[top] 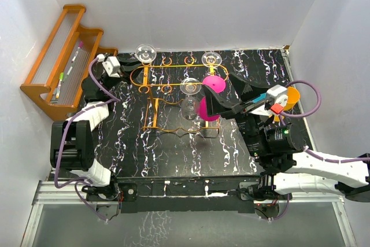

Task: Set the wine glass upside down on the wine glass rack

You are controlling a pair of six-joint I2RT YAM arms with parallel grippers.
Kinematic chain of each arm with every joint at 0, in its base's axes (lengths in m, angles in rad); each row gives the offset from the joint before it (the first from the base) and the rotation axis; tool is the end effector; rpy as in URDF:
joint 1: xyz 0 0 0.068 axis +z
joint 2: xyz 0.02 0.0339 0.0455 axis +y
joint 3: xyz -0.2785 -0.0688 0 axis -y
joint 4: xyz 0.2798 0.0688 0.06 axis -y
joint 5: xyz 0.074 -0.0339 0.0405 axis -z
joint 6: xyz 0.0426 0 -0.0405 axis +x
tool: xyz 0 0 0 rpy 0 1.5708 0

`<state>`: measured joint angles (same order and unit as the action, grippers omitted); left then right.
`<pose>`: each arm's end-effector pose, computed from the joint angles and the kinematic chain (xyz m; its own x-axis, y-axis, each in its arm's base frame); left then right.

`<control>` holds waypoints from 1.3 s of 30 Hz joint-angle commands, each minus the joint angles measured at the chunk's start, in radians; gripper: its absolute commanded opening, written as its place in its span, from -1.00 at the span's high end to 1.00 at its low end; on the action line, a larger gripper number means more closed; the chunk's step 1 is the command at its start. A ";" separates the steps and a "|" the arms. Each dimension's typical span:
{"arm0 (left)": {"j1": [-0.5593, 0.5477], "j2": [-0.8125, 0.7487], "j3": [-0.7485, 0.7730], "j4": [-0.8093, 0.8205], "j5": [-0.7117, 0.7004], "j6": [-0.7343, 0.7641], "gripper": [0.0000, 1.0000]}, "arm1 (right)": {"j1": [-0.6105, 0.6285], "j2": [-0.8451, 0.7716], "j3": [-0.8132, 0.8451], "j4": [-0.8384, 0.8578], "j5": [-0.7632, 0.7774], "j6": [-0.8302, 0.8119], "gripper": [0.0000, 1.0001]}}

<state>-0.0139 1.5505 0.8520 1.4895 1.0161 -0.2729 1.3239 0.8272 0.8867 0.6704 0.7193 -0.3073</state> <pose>0.3345 -0.0409 0.3265 0.5216 -0.1492 -0.8400 0.7742 0.4965 0.3926 0.0727 0.1737 0.4657 0.3397 0.4167 -0.8432 -0.5316 0.8246 0.1933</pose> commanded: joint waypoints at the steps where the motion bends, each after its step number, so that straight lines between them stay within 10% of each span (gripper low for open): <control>1: 0.017 0.051 0.030 -0.008 0.082 -0.035 1.00 | -0.002 -0.020 0.003 0.039 -0.040 0.007 -0.97; 29: 0.020 0.109 -0.055 0.307 0.064 -0.235 1.00 | -0.020 -0.021 -0.006 0.042 -0.099 -0.007 -0.97; 39: 0.020 0.115 -0.088 0.281 0.055 -0.199 0.10 | -0.026 -0.030 -0.026 0.056 -0.107 0.001 -0.97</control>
<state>0.0029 1.6768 0.7654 1.6222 1.0630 -0.4946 1.3014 0.8108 0.8673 0.6849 0.6163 -0.3084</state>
